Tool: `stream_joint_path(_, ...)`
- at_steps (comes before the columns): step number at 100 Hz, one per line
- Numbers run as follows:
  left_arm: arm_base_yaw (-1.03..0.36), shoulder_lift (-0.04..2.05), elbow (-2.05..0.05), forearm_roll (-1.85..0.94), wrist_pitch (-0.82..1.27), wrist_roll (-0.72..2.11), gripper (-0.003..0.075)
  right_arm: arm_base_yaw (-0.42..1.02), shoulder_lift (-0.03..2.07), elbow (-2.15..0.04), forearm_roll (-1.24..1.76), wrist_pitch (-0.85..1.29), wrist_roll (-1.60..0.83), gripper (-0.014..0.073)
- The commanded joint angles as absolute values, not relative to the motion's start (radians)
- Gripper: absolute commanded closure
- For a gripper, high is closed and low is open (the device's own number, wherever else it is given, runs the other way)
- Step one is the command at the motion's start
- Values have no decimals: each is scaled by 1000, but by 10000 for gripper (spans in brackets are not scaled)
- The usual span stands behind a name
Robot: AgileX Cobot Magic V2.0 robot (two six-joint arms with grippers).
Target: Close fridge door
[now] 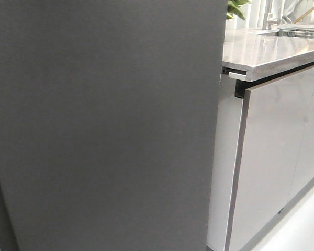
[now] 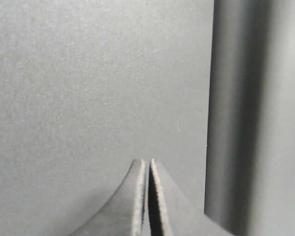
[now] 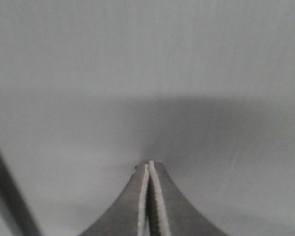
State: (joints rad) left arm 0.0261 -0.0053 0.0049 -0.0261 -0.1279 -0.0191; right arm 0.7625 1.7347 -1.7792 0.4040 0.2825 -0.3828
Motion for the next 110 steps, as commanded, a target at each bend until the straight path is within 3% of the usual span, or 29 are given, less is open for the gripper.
stream_joint_path(1,25,-16,40,-30,-200,-23,740,762,1733,-1823,385,202,-394,638)
stream_joint_path(34,25,-16,40,-30,-200,-23,740,698,1652,-1823,326,313,-394,638)
stream_joint_path(76,25,-16,40,-30,-200,-23,740,585,1280,-1786,-9,587,-196,638)
stream_joint_path(110,25,-16,40,-30,-200,-23,740,583,809,-1440,-174,660,-20,638)
